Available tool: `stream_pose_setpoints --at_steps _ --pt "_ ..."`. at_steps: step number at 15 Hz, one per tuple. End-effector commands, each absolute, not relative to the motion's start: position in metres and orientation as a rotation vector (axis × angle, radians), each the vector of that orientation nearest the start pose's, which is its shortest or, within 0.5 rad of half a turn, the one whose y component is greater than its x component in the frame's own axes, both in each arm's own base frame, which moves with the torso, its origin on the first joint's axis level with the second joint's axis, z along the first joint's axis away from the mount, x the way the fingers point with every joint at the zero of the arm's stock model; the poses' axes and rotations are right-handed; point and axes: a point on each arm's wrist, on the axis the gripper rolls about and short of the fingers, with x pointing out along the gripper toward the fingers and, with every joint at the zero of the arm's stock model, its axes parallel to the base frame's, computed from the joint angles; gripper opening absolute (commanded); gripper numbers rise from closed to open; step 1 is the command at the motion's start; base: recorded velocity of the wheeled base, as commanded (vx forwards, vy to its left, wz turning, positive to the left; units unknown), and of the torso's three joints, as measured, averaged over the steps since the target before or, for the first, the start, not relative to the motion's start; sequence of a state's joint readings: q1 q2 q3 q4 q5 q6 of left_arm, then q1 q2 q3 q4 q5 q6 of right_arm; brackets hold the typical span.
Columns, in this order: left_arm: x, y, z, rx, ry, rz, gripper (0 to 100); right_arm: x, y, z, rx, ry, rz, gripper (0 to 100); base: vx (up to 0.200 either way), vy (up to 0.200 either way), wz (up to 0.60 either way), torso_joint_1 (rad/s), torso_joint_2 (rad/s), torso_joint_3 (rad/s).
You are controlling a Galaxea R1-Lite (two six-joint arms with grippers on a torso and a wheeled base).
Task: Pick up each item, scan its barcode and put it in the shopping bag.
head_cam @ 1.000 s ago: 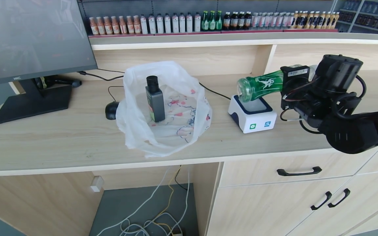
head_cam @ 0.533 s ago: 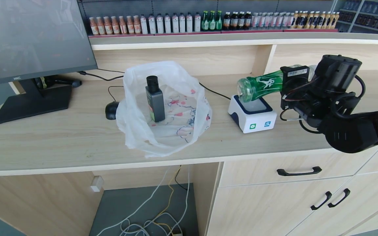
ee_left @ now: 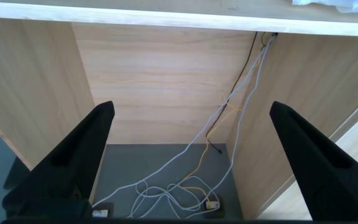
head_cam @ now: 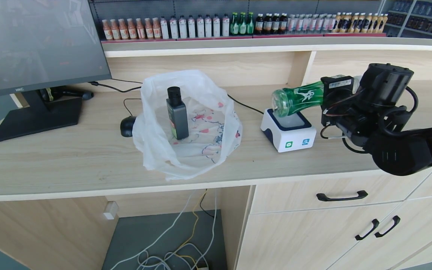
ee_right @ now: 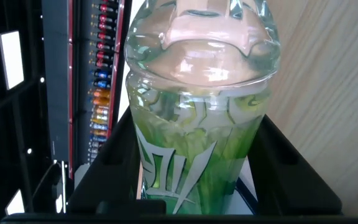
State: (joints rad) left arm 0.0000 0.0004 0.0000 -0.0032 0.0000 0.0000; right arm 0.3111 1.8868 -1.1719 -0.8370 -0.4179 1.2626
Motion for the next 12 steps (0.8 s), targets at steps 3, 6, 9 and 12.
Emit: stream_pose_setpoints --at_steps 3,6,9,12 --pt "-0.023 0.000 0.076 -0.002 -0.003 0.000 100 0.354 0.104 0.247 1.308 -0.182 -0.010 0 0.000 0.000 0.00 0.000 0.00 0.000" --pt "-0.023 0.000 0.076 -0.002 -0.003 0.000 100 0.349 0.103 0.248 1.306 -0.180 -0.011 0 0.000 0.000 0.00 0.000 0.00 0.000" --pt "-0.023 0.000 0.076 0.000 -0.005 0.000 100 0.343 0.101 0.254 1.302 -0.191 -0.002 0 0.000 0.000 0.00 0.000 0.00 0.000" --pt "-0.023 0.000 0.076 0.000 -0.003 0.000 100 0.336 0.107 0.265 1.228 -0.199 0.033 0 0.000 0.000 0.00 0.000 0.00 0.000"
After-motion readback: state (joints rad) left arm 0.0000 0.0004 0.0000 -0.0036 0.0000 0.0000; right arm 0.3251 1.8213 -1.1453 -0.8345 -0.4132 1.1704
